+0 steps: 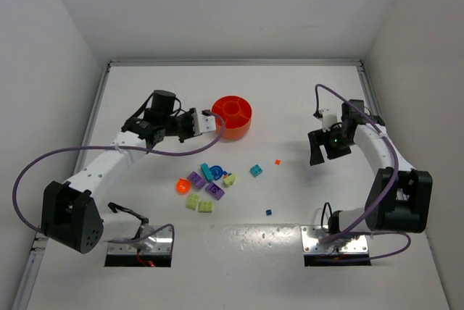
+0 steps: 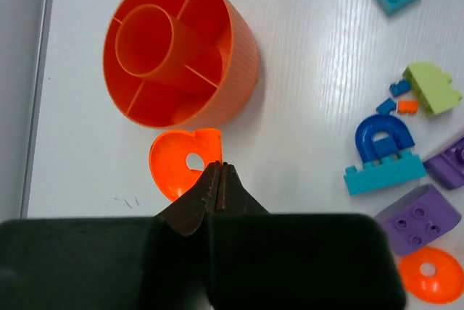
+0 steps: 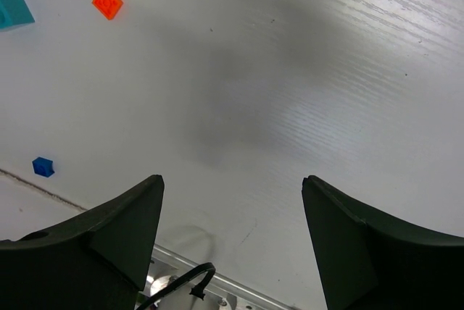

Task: Sort the legos into containers by color

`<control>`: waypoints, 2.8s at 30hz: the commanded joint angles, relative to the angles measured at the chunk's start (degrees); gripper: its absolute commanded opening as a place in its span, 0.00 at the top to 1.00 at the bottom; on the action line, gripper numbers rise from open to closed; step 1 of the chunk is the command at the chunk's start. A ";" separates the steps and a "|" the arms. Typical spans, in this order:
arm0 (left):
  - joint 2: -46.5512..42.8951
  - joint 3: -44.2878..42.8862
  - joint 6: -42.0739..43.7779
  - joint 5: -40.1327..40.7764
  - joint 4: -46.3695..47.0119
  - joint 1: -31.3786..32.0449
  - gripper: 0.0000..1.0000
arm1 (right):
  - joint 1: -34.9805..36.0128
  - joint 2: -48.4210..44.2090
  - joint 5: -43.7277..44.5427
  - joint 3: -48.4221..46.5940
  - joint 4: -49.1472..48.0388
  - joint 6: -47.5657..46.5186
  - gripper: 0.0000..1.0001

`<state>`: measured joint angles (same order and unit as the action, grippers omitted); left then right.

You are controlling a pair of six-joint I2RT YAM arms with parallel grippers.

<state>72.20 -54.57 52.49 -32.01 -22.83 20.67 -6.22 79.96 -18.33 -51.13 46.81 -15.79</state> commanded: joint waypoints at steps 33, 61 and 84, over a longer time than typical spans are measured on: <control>30.98 -27.00 -51.70 -22.57 18.69 -1.94 1.00 | 0.24 -0.69 -5.32 -1.69 -3.65 6.56 0.23; 28.10 -41.91 -33.56 -18.63 -6.20 -6.25 0.35 | 0.24 -2.88 -5.32 -1.69 -3.65 6.56 0.23; 6.61 5.08 35.40 0.03 -45.38 -13.02 0.58 | 0.24 -2.36 -6.90 -1.69 -3.65 6.56 0.23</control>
<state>75.20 -49.65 83.59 -27.70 -71.26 7.20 -6.22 78.43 -24.29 -51.13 44.01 -9.98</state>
